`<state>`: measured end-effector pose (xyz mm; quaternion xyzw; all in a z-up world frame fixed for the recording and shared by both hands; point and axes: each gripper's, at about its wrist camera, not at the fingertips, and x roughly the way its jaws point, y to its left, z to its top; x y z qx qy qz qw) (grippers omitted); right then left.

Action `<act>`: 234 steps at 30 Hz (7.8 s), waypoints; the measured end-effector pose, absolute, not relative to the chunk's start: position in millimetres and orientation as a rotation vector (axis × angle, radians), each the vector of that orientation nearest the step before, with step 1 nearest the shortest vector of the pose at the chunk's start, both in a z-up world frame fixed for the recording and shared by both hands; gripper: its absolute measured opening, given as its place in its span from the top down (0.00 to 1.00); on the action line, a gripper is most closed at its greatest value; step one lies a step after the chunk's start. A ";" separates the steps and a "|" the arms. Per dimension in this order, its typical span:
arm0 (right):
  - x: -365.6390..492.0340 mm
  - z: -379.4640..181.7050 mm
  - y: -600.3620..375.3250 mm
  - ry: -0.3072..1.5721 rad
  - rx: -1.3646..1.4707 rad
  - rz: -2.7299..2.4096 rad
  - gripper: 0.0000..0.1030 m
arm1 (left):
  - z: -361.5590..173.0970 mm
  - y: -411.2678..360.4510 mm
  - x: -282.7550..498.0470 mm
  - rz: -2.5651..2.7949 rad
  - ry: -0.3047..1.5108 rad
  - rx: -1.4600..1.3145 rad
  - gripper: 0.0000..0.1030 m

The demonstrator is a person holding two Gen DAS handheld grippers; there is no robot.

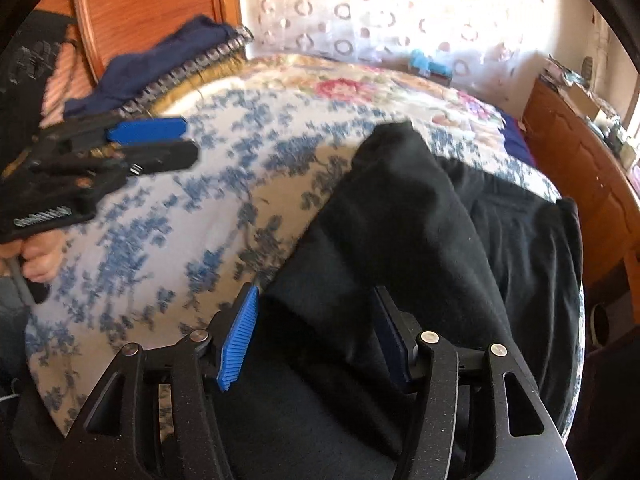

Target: Fold small clothes

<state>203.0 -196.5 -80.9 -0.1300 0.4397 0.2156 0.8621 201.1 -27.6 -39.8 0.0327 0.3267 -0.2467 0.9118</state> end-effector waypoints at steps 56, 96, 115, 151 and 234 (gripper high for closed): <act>212.3 -0.5 -354.4 0.752 -0.186 0.233 0.49 | -58.4 -66.6 187.0 -0.463 0.783 0.142 0.59; 47.0 -52.6 -407.8 0.758 0.002 0.260 0.96 | -49.6 -125.4 85.4 -0.527 0.775 0.130 0.59; 72.3 -82.9 -413.8 0.787 -0.026 0.114 0.51 | -72.8 -143.2 82.6 -0.581 0.843 0.143 0.59; 55.3 -72.5 -334.9 0.760 -0.127 0.362 0.21 | 10.5 -159.6 111.8 -0.738 0.683 -0.010 0.99; 345.8 -44.3 -392.8 0.792 -0.086 0.313 0.38 | -40.8 -105.2 318.2 -0.474 0.825 -0.043 0.69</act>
